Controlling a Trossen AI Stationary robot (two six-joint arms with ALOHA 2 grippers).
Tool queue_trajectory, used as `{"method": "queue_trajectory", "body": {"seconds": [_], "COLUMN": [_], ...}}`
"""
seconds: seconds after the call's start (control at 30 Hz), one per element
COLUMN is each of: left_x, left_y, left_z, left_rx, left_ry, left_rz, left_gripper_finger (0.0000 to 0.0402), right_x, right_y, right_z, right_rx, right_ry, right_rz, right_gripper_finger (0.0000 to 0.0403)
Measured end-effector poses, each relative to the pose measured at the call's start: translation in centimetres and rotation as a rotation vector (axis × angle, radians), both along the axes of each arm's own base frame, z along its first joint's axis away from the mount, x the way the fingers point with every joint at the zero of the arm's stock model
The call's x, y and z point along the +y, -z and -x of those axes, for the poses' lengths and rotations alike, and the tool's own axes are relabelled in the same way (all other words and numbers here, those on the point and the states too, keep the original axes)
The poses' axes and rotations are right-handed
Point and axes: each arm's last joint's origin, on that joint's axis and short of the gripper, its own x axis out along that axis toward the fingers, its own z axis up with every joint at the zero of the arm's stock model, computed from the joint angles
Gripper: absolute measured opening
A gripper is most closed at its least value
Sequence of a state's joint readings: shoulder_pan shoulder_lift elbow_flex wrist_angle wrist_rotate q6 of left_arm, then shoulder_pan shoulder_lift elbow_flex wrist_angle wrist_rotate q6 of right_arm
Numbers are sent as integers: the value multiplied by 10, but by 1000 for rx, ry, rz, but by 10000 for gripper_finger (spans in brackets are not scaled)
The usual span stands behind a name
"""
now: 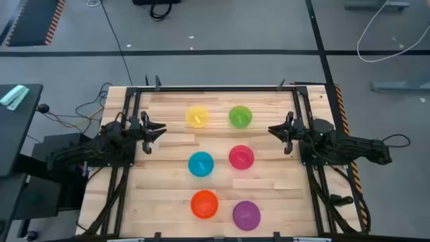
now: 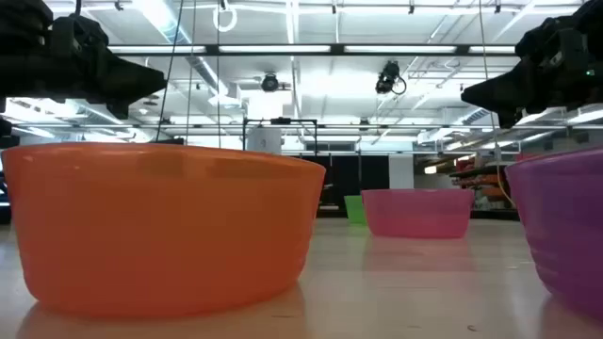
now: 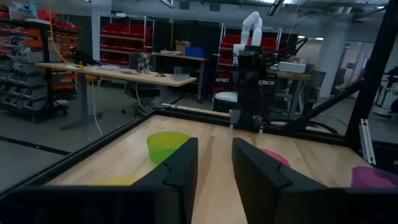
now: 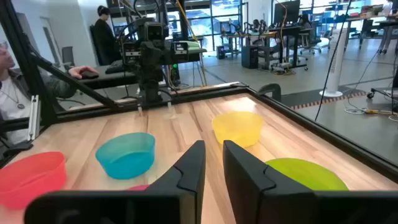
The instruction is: Nest bowls inside each other
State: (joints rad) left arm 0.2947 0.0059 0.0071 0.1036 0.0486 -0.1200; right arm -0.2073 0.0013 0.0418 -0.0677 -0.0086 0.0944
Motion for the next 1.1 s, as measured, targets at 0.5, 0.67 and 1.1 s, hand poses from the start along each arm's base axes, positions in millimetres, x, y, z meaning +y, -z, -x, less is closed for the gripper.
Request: {"method": "queue_trajectory", "body": {"seconds": [0.5, 0.67, 1.1], "left_x": [0, 0, 0], "left_y": [0, 0, 0], "left_z": [0, 0, 0], "left_rx": [1, 0, 0], "left_ry": [0, 0, 0], "left_rz": [0, 0, 0], "left_gripper_finger": [107, 107, 107], "right_x": [0, 0, 0], "right_y": [0, 0, 0], "right_z": [0, 0, 0], "right_rx": [0, 0, 0], "right_ry": [0, 0, 0], "right_rz": [0, 0, 0], "right_gripper_finger": [64, 64, 64]}}
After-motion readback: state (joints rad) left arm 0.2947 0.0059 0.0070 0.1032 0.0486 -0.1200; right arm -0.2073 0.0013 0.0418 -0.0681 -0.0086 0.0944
